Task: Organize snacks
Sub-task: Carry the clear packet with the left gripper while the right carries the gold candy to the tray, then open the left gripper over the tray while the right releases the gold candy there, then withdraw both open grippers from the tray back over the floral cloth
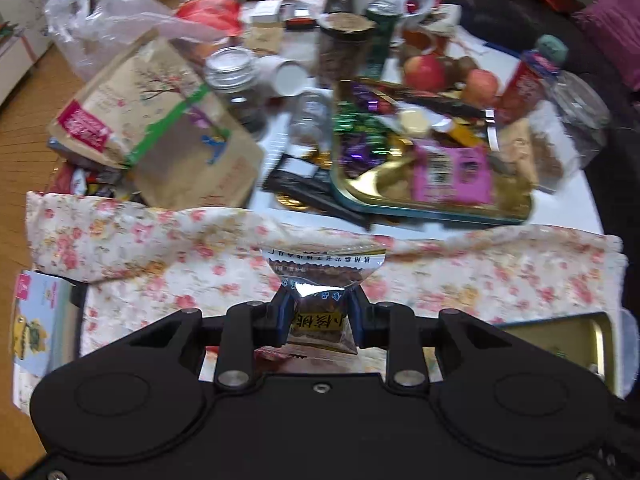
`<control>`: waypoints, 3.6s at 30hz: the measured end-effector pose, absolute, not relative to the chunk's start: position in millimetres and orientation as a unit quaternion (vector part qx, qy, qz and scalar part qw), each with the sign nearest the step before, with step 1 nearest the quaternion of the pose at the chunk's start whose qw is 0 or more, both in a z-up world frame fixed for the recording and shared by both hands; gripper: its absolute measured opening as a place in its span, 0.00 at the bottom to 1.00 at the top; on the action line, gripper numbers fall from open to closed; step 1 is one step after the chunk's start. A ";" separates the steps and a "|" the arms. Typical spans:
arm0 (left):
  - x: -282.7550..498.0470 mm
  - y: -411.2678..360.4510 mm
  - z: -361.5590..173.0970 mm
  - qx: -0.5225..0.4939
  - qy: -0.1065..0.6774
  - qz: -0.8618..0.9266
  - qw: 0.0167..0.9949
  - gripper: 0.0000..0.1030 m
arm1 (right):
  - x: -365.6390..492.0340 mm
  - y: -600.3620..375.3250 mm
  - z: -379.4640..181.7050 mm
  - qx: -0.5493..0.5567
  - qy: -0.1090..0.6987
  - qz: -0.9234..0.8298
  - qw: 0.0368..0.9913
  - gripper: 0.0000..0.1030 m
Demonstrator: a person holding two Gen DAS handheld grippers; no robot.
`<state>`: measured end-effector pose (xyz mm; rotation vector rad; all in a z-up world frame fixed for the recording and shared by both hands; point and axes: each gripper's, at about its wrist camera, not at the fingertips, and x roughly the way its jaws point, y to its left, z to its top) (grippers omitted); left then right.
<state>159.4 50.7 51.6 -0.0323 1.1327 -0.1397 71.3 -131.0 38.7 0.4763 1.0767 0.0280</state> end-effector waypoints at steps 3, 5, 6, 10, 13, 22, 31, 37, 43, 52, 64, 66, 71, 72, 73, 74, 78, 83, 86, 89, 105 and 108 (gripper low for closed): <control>145.1 27.7 61.7 -0.018 0.532 -0.094 0.841 0.36 | 69.8 -156.0 46.9 0.239 0.489 -0.013 0.839 0.19; 135.4 12.7 65.1 -0.016 0.531 -0.109 0.840 0.36 | 68.0 -172.9 50.8 0.244 0.478 -0.037 0.843 0.19; 130.5 4.8 65.8 -0.014 0.532 -0.117 0.839 0.36 | 67.3 -182.3 52.3 0.246 0.472 -0.050 0.845 0.19; 113.7 -27.5 63.2 -0.006 0.543 -0.149 0.827 0.36 | 61.5 -216.5 53.2 0.262 0.459 -0.084 0.845 0.19; 103.8 -53.4 59.1 0.015 0.545 -0.160 0.823 0.36 | 55.0 -240.1 50.6 0.271 0.454 -0.103 0.842 0.19; 80.5 -118.6 34.7 0.077 0.560 -0.183 0.805 0.36 | 37.1 -287.9 31.3 0.276 0.459 -0.155 0.830 0.19; 67.6 -163.8 9.7 0.114 0.581 -0.193 0.783 0.36 | 20.1 -319.5 13.0 0.280 0.473 -0.186 0.815 0.19; 67.0 -183.0 -0.7 0.124 0.593 -0.199 0.770 0.37 | 14.2 -330.7 7.3 0.284 0.477 -0.197 0.808 0.19; 66.0 -187.6 -9.2 0.134 0.600 -0.196 0.764 0.37 | 12.9 -334.7 5.8 0.287 0.479 -0.197 0.806 0.19; 70.9 -183.1 -6.5 0.123 0.602 -0.193 0.765 0.38 | 10.7 -336.1 8.7 0.290 0.476 -0.197 0.807 0.19; 82.5 -171.9 -0.4 0.095 0.604 -0.183 0.770 0.42 | 8.1 -336.8 10.3 0.295 0.473 -0.198 0.806 0.19; 82.8 -171.5 -1.5 0.096 0.605 -0.180 0.770 0.42 | 7.3 -338.7 11.4 0.298 0.471 -0.200 0.806 0.20; 83.2 -170.6 -3.8 0.095 0.610 -0.176 0.767 0.42 | 4.8 -343.5 13.3 0.314 0.465 -0.209 0.801 0.24; 83.0 -170.5 -3.8 0.096 0.610 -0.175 0.767 0.42 | 4.6 -344.0 13.4 0.316 0.464 -0.210 0.801 0.24; 83.0 -170.4 -3.8 0.097 0.610 -0.174 0.767 0.42 | 4.2 -344.2 13.8 0.317 0.464 -0.212 0.800 0.25; 82.9 -170.0 -3.7 0.098 0.610 -0.174 0.767 0.42 | 4.1 -344.0 14.2 0.317 0.464 -0.214 0.799 0.26; 82.9 -168.0 -4.6 0.103 0.613 -0.165 0.766 0.42 | 5.5 -341.8 16.6 0.318 0.465 -0.220 0.796 0.37; 83.4 -161.4 -6.6 0.107 0.621 -0.153 0.762 0.42 | 11.4 -334.2 20.8 0.321 0.476 -0.219 0.789 0.50; 83.9 -155.2 -6.1 0.107 0.623 -0.145 0.761 0.42 | 17.9 -328.6 19.5 0.314 0.496 -0.221 0.778 0.53; 85.1 -148.5 -3.0 0.106 0.622 -0.139 0.763 0.42 | 22.5 -323.1 17.5 0.316 0.508 -0.217 0.771 0.56; 103.0 -72.4 39.2 0.083 0.566 -0.072 0.817 0.43 | 52.6 -265.7 23.2 0.289 0.533 -0.177 0.775 0.59; 109.1 -49.6 47.6 0.065 0.561 -0.065 0.823 0.48 | 59.1 -252.3 24.9 0.286 0.536 -0.163 0.777 0.59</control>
